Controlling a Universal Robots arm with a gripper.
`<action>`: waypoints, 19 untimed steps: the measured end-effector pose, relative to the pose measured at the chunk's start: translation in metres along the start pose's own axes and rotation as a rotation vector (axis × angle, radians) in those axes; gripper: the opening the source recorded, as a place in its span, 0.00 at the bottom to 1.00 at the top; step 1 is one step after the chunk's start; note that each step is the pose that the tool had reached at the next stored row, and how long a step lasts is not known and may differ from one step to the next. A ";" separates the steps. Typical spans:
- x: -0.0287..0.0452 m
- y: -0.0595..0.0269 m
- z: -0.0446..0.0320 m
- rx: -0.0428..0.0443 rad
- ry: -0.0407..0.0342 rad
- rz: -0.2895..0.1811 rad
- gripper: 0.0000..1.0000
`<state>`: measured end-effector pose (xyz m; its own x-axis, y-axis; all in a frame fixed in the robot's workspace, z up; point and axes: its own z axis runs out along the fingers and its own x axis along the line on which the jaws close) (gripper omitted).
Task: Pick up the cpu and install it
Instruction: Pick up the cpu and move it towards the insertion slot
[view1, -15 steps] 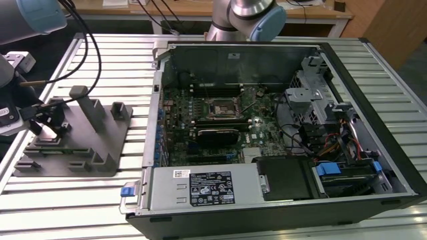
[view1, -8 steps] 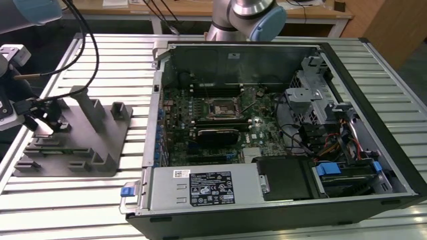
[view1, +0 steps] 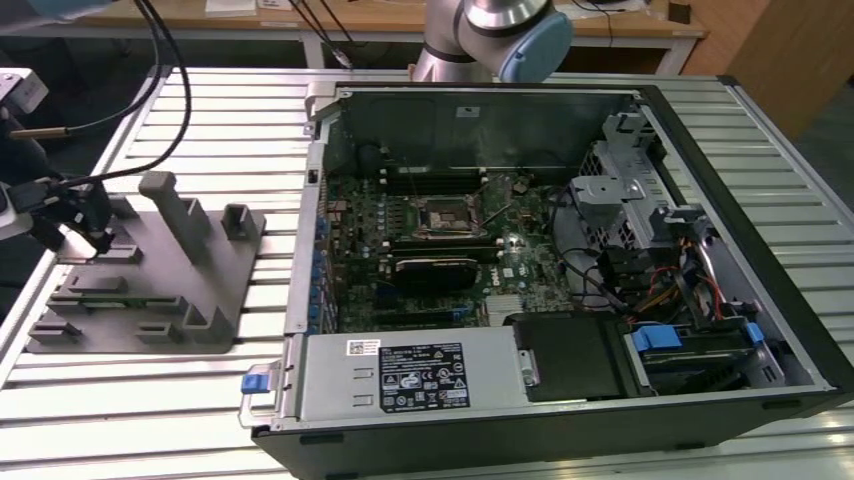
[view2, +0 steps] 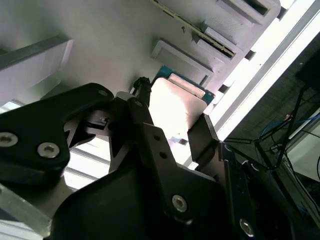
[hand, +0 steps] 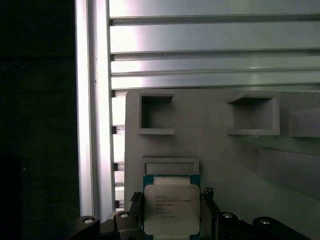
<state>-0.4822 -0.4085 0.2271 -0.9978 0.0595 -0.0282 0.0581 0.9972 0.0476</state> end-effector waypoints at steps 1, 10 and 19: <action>-0.0001 0.0001 -0.0021 0.0000 0.0000 0.000 0.54; -0.0005 0.0009 -0.0180 0.0000 -0.0001 0.000 0.54; -0.0009 0.0016 -0.0322 0.0000 -0.0001 0.000 0.54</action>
<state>-0.4822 -0.4085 0.2594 -0.9978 0.0595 -0.0283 0.0581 0.9972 0.0475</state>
